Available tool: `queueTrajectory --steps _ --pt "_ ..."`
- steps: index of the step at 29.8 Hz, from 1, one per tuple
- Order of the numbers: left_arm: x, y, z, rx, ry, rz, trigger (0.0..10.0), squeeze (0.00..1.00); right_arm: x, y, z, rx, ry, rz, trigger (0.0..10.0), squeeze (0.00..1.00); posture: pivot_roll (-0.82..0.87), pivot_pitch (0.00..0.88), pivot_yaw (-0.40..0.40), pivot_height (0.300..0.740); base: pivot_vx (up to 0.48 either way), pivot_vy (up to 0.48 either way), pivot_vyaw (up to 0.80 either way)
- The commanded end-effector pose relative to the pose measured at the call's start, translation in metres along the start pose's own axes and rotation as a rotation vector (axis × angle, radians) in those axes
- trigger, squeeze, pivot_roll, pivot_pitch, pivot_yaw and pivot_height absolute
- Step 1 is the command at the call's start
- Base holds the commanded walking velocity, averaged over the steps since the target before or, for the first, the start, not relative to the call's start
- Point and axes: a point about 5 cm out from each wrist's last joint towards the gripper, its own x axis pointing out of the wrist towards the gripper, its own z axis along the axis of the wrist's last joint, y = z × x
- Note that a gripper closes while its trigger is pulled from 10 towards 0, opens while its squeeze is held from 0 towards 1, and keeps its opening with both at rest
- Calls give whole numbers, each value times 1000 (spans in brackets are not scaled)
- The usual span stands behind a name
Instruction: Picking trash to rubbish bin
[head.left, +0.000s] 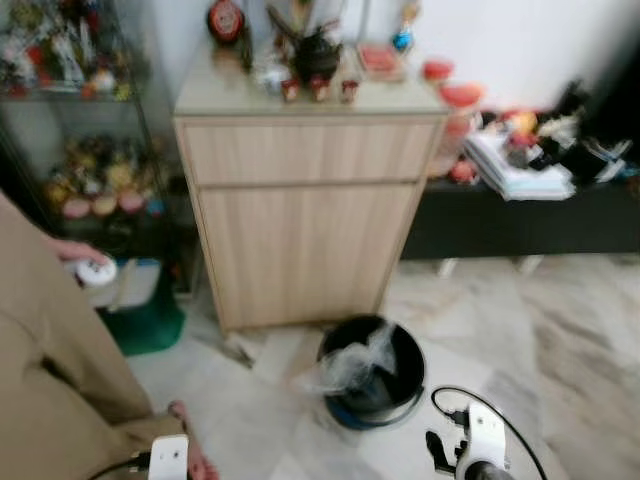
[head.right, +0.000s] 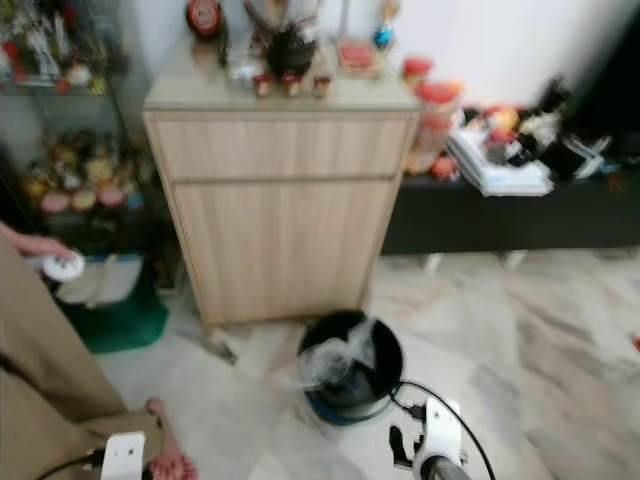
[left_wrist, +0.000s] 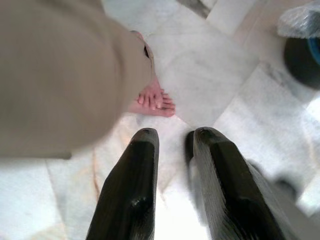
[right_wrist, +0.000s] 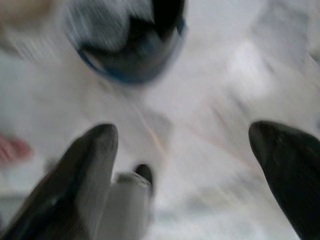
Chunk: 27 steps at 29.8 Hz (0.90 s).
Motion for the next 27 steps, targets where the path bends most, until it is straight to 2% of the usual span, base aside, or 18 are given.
queueTrajectory --steps 1,11,27 --pt "-5 -4 -14 4 49 -14 10000 0 2 0 12 6 -35 -2 10000 0 -109 32 -101 740 -371 0 0" --pt "-5 -4 -15 6 52 -18 10000 0 1 -1 11 5 -34 -5 10000 0 -116 34 -101 740 -363 0 0" --pt "-4 -10 -11 16 50 -38 10000 0 2 -2 14 18 -44 -11 10000 0 -122 19 -97 740 0 0 0"
